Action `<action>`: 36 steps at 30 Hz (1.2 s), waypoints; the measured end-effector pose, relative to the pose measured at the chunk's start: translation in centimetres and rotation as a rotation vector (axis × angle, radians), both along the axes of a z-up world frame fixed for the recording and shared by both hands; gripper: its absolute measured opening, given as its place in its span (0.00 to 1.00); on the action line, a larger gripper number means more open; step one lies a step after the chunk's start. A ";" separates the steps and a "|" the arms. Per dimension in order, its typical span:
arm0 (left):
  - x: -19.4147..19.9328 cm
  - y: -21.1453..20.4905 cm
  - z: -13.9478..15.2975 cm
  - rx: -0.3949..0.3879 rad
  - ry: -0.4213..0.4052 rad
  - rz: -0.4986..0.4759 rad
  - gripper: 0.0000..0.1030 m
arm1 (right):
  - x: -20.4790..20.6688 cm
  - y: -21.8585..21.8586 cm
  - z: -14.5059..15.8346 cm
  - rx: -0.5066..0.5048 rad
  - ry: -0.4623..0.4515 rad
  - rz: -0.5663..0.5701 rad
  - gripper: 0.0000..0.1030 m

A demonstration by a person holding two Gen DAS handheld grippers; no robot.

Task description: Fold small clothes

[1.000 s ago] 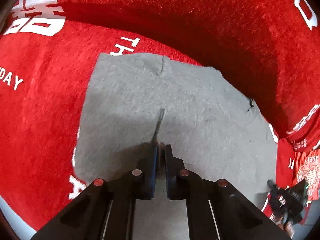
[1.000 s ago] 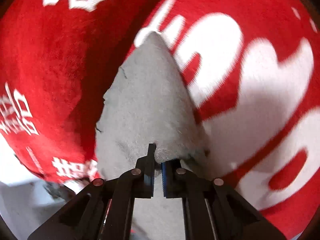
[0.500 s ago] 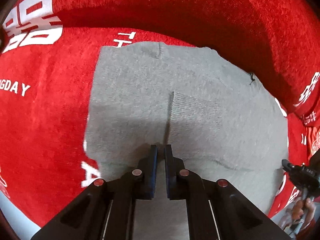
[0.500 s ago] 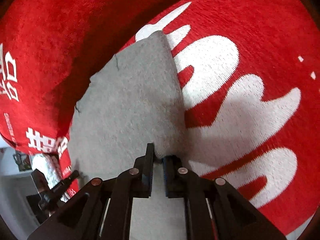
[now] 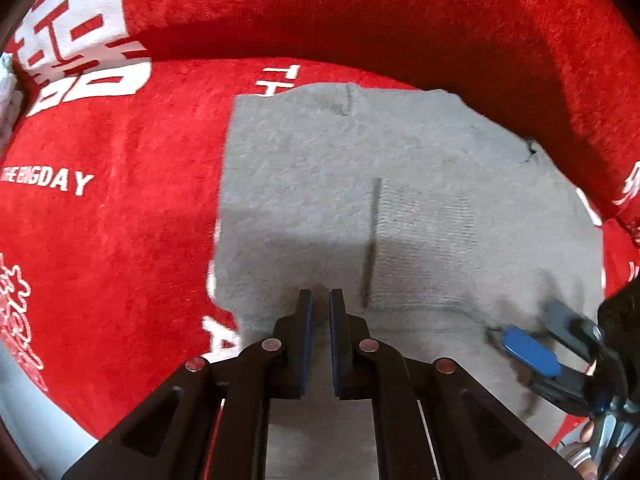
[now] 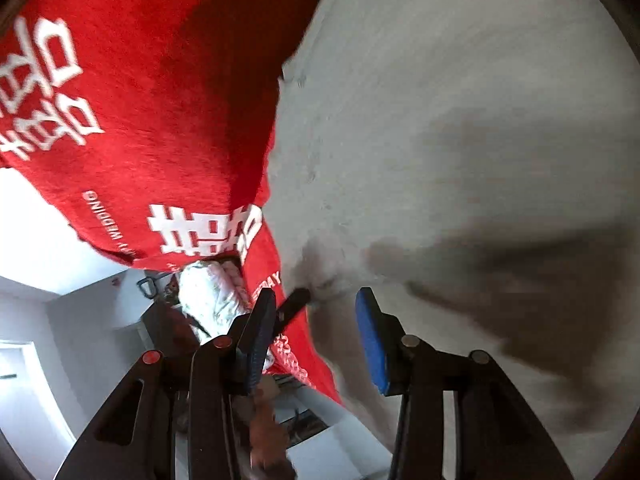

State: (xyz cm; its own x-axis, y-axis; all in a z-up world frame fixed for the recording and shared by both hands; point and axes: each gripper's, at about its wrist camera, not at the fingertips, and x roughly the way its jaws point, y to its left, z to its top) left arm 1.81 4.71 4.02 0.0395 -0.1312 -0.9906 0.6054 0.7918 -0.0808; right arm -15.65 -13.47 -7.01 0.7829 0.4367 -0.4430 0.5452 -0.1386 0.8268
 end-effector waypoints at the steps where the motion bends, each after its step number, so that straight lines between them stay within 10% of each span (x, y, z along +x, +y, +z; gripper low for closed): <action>1: 0.4 0.3 -0.2 0.002 -0.006 0.004 0.09 | 0.4 0.2 -0.3 0.016 0.008 -0.005 0.45; 12: 0.5 1.5 0.0 -0.019 0.015 0.025 0.09 | 1.2 0.7 -1.1 0.041 0.130 -0.105 0.42; 15: 0.3 1.8 0.3 -0.014 0.005 0.027 0.09 | 1.3 0.6 -0.9 0.008 0.169 -0.093 0.07; 30: 0.6 1.7 0.2 0.009 -0.006 0.041 0.09 | 0.3 0.9 0.7 -0.126 0.124 0.141 0.11; 31: 0.6 1.5 0.1 0.006 -0.001 0.039 0.24 | -0.1 0.7 1.2 -0.151 0.127 0.163 0.12; 32: 0.5 1.4 0.2 -0.001 0.010 0.041 0.79 | -0.6 0.5 1.7 -0.177 0.131 0.182 0.12; 33: 0.6 1.3 0.4 -0.008 0.018 0.055 1.00 | -1.6 0.1 2.5 -0.214 0.141 0.199 0.12; 36: 0.5 0.8 1.1 -0.048 -0.017 0.066 0.99 | -4.7 -1.8 4.1 -0.308 0.184 0.213 0.32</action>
State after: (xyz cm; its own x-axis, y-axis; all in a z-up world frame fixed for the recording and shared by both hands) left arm 2.30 5.55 5.11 0.0663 -0.1752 -0.9823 0.5533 0.8257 -0.1099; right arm -20.39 -15.30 -2.88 0.5850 0.4055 -0.7024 0.6774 0.2319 0.6981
